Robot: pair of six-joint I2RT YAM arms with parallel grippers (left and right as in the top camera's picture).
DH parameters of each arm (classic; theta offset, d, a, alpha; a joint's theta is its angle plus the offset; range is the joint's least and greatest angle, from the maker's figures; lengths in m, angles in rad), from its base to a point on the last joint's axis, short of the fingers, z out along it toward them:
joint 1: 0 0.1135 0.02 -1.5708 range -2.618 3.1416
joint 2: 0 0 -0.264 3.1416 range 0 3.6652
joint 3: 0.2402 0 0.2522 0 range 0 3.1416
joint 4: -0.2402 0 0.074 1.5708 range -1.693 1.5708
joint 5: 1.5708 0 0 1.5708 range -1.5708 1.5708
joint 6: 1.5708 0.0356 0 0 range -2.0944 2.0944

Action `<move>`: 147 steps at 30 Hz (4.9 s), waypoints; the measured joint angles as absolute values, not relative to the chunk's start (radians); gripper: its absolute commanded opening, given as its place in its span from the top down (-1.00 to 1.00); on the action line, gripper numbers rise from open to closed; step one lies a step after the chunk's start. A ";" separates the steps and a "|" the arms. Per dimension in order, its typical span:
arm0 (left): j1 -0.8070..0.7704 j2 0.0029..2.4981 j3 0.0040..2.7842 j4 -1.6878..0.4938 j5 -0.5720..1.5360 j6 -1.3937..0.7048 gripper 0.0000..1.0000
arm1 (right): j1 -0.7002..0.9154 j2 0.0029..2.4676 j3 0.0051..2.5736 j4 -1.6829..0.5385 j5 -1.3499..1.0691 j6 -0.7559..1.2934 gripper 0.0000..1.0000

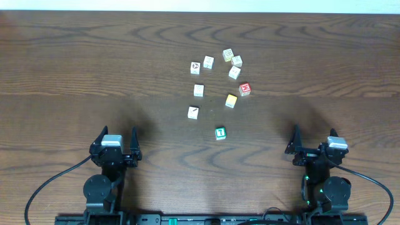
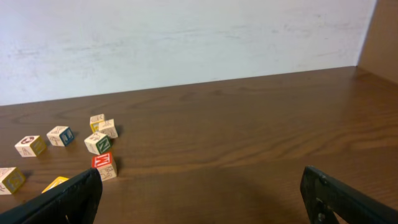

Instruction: Lift 4 blocks

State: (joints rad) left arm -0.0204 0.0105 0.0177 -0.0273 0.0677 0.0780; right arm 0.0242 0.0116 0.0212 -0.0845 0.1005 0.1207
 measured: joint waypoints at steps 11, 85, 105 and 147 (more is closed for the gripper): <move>-0.020 0.010 0.018 -0.027 0.068 0.078 -0.48 | 0.024 0.012 0.021 -0.085 0.101 0.121 -0.98; -0.020 0.010 0.018 -0.028 0.068 0.078 -0.48 | 0.043 0.945 0.996 -0.936 -0.420 0.020 -0.99; -0.020 0.010 0.018 -0.028 0.067 0.078 -0.48 | 0.116 1.176 1.083 -0.979 -0.431 0.022 -0.98; -0.020 0.010 0.018 -0.028 0.067 0.078 -0.48 | 0.292 1.742 1.171 -0.455 -0.033 -0.038 -0.78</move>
